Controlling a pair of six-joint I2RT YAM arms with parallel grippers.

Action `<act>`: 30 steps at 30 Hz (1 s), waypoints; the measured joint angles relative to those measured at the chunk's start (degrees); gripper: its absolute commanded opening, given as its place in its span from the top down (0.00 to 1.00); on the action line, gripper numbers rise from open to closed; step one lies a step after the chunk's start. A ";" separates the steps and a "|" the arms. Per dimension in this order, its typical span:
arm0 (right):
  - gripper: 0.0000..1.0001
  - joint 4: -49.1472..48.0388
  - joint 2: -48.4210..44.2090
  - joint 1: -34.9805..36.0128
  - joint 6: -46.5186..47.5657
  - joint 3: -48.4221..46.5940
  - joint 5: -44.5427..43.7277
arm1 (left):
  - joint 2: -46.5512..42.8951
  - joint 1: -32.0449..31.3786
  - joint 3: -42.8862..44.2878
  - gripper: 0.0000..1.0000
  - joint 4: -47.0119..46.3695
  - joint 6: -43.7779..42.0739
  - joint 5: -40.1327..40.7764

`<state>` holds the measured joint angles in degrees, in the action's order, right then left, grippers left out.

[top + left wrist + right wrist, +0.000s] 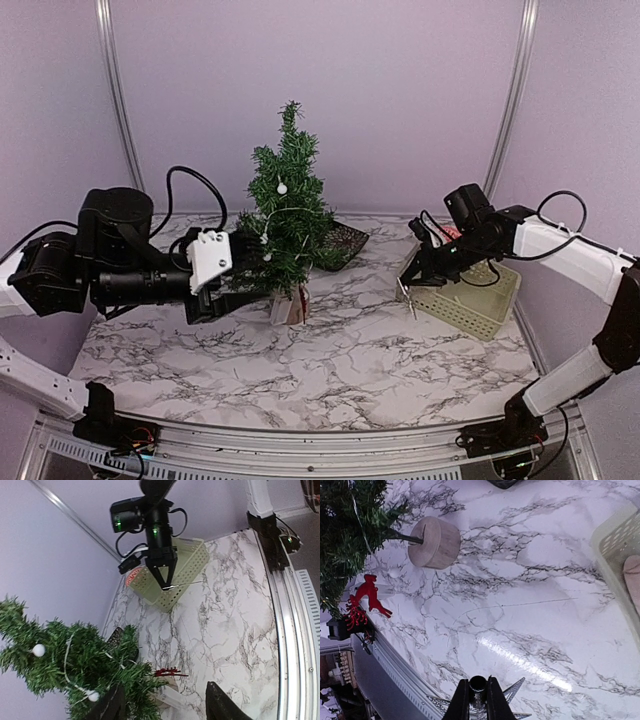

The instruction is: Decorate the small christmas tree

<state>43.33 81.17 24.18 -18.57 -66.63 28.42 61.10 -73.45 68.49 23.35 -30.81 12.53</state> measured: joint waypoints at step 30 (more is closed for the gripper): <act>0.90 1.18 4.87 21.97 -11.43 1.84 13.73 | 39.56 -8.00 17.62 0.61 3.91 -24.39 -8.02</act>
<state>44.51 86.04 46.15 -30.00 -64.79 42.15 100.66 -81.45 86.11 27.27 -55.20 4.51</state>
